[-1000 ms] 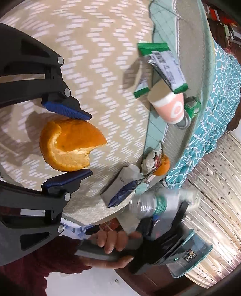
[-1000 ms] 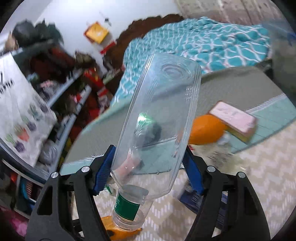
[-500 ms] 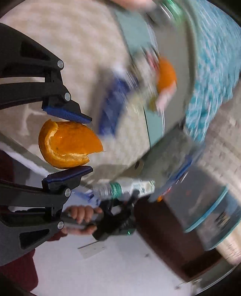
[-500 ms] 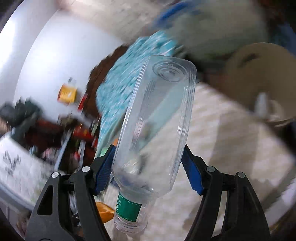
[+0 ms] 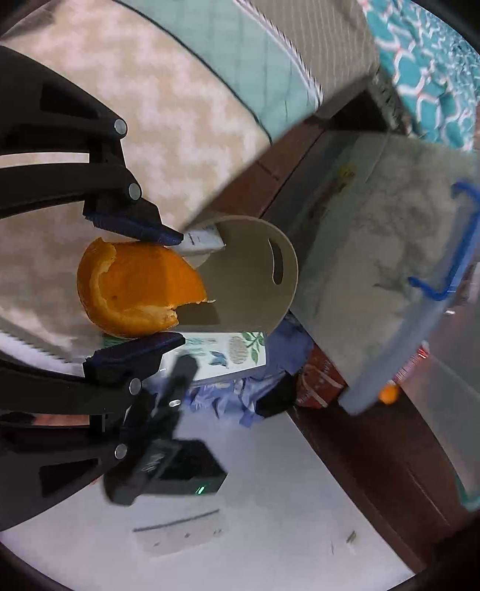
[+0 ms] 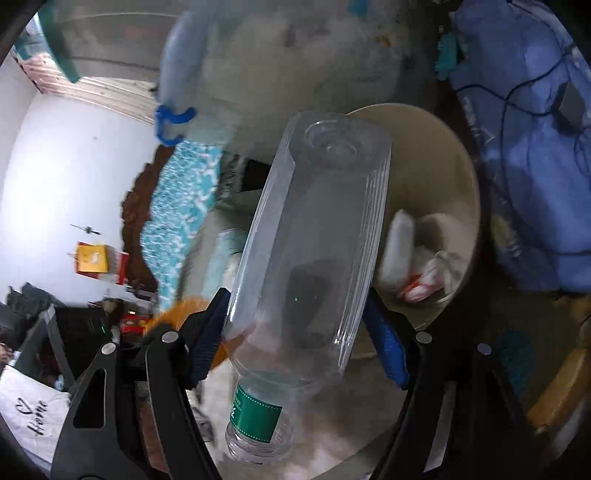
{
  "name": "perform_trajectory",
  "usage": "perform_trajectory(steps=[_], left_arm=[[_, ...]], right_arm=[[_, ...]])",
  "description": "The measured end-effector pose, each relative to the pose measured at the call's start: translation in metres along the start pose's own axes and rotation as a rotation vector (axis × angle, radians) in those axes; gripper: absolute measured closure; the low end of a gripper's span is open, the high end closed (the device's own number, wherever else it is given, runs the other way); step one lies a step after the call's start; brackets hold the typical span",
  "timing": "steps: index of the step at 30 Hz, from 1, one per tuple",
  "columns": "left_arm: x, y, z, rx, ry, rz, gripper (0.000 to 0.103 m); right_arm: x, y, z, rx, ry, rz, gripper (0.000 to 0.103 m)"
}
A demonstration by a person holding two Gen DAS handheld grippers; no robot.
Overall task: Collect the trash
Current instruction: 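Carry the orange peel and clear bottle to the wastebasket and release both, then grasp the green-and-white wrapper with the left gripper while the right grasps the pink paper cup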
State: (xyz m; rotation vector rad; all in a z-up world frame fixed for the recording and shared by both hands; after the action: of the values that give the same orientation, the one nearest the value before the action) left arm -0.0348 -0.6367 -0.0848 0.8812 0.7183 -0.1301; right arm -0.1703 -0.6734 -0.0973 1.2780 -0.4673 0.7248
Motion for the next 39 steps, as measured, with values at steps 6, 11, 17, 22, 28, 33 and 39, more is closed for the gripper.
perform_trajectory(steps=[6,11,17,22,28,33,39], left_arm=[[0.006,-0.030,0.013,-0.002,0.060,0.047,0.034],[-0.004,-0.001,0.010,-0.037,0.054,0.025,0.030],[-0.028,0.074,-0.038,-0.084,-0.045,-0.032,0.030],[-0.006,0.149,-0.112,-0.124,-0.125,0.073,0.030],[0.069,0.255,-0.192,-0.231,-0.027,0.277,0.030],[0.156,0.377,-0.256,-0.440,0.218,0.458,0.029],[0.226,0.442,-0.309,-0.489,0.304,0.777,0.029]], right_arm=[[-0.005,0.019,0.034,-0.163,0.063,-0.079,0.021],[0.012,0.037,0.040,-0.256,0.082,-0.056,0.021],[0.063,0.030,0.017,-0.242,0.224,0.008,0.022],[0.127,0.000,-0.029,-0.156,0.377,0.066,0.037],[0.220,-0.039,-0.107,-0.034,0.612,0.140,0.049],[0.296,-0.077,-0.212,0.127,0.847,0.200,0.048],[0.371,-0.126,-0.332,0.252,1.086,0.209,0.043]])
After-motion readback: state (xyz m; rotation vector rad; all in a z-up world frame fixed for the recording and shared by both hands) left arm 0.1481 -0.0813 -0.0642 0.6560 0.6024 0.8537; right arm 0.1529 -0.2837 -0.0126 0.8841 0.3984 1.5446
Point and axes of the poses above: each gripper's, at about its wrist camera, not at the fingertips, and y roughly against the way its jaws point, x to its left, z to its top, the point moved 9 cm from there along -y, roughly the way its jaws point, and after that the axes turned 8 degrees about -z, right-handed, at the moved point
